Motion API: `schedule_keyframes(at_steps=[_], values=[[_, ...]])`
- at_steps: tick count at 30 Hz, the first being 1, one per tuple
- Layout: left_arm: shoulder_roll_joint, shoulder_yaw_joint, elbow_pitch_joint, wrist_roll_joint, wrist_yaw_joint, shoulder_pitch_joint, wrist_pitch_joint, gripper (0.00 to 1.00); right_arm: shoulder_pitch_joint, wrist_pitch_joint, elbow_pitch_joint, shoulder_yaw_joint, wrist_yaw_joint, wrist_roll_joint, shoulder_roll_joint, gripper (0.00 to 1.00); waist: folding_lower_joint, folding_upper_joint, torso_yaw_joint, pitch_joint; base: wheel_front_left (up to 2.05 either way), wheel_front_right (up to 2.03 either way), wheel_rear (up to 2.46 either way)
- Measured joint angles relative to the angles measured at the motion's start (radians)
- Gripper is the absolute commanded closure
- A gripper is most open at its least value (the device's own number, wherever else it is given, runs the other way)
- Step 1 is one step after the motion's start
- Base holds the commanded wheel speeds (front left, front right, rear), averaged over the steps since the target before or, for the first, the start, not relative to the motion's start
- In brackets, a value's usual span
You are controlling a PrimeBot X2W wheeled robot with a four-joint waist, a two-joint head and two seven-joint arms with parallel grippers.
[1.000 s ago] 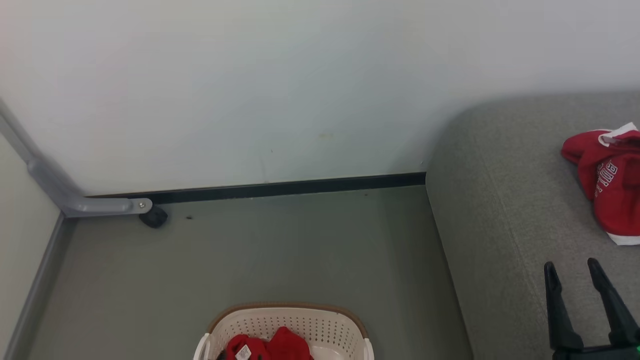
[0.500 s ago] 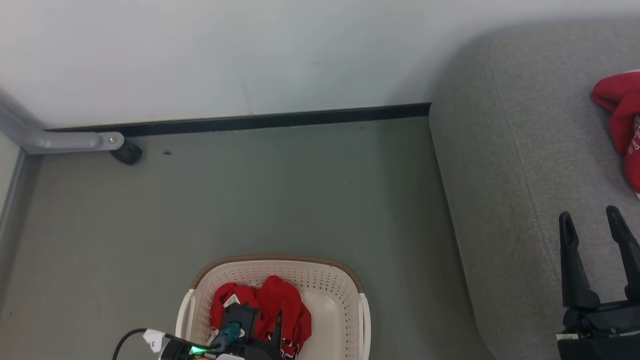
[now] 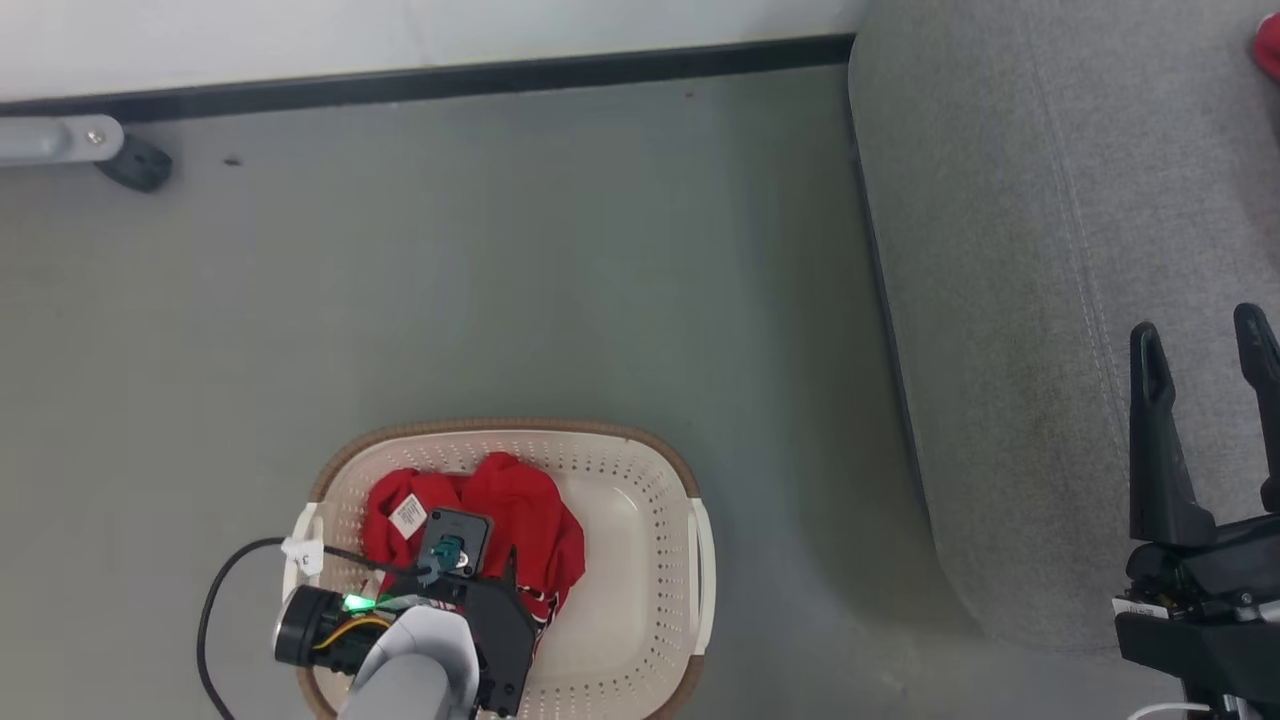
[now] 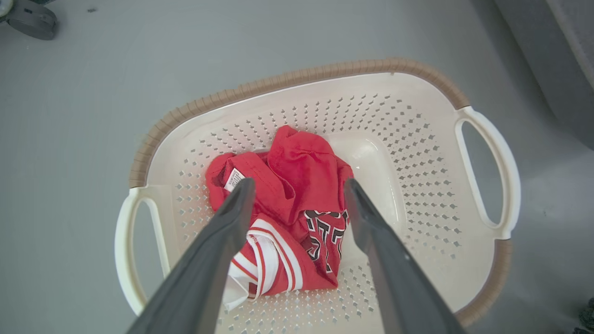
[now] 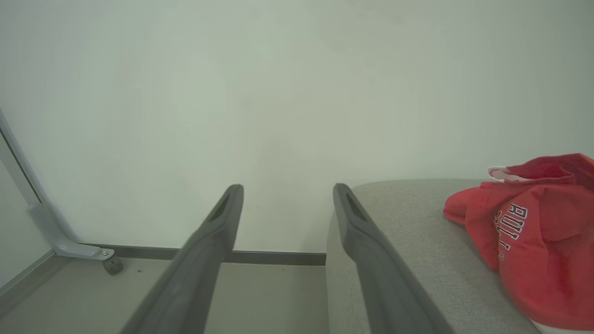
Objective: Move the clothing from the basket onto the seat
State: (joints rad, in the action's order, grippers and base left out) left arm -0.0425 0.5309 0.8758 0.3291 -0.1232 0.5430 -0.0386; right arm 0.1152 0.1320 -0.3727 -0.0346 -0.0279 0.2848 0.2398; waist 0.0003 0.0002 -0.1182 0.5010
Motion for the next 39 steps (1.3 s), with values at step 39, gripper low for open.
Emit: schedule_keyframes(at_steps=[39], values=[[-0.034, -0.217, 0.353, -0.042, 0.0, 0.387, -0.155, 0.0, 0.223, 0.091, -0.054, 0.024, -0.003, 0.055, -0.054, 0.0, -0.0003, -0.0001, -0.18, 0.517, 0.0, 0.0, 0.0]])
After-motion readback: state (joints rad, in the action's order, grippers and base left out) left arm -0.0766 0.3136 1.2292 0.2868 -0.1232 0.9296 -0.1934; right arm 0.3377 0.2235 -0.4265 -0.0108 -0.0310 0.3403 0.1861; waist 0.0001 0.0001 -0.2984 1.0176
